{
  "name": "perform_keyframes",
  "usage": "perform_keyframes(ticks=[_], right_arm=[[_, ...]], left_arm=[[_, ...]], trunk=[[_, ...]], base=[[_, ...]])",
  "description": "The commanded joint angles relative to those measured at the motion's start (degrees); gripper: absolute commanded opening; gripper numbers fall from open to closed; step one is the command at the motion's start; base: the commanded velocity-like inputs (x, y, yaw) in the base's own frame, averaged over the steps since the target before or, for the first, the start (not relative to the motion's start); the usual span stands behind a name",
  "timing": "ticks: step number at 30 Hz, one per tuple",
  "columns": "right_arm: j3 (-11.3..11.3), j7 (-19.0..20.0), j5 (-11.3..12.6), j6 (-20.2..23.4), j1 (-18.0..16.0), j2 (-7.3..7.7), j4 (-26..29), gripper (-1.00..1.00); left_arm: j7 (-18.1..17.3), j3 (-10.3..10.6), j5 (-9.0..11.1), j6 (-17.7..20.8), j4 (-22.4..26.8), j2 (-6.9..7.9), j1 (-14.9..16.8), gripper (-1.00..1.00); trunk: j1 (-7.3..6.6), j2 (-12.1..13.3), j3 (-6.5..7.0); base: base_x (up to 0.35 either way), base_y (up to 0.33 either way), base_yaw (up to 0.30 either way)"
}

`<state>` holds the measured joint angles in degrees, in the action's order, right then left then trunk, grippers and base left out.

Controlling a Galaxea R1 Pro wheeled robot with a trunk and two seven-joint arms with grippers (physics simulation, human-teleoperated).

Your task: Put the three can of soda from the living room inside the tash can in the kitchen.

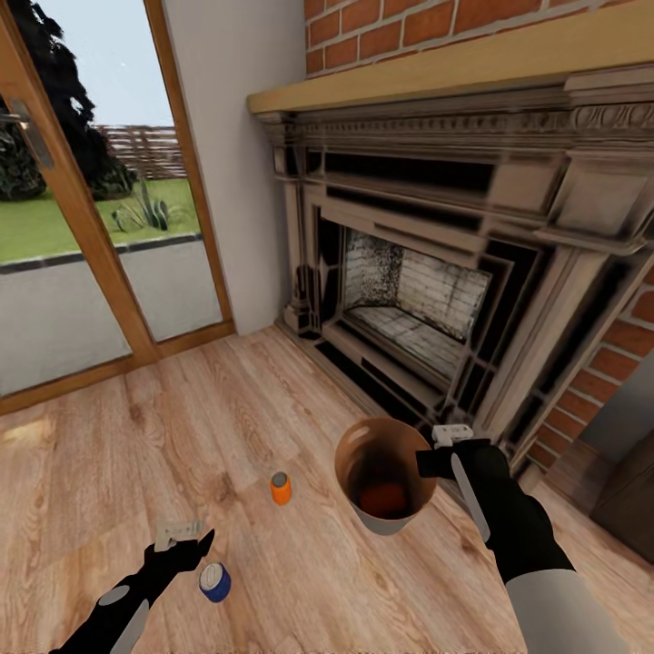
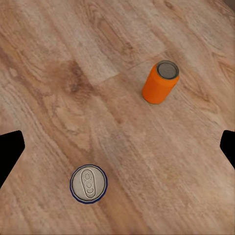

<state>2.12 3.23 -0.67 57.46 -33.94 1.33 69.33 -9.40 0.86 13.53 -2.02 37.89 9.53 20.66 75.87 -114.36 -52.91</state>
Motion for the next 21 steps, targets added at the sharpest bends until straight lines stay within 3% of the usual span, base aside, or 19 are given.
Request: perform_keyframes(ticks=[1,21], right_arm=[[-0.01,0.20,0.92,0.01,-0.03,-0.02,0.02,-1.00],[-0.01,0.20,0.94,0.01,-0.01,-0.03,0.01,-1.00]], left_arm=[[0.00,0.01,0.00,0.00,0.00,0.02,0.00,1.00],[0.00,0.00,0.00,0.00,0.00,0.05,0.00,1.00]], trunk=[[-0.01,0.00,-0.09],[-0.01,0.00,-1.91]], base=[[0.000,0.000,0.000],[0.000,0.000,0.000]])
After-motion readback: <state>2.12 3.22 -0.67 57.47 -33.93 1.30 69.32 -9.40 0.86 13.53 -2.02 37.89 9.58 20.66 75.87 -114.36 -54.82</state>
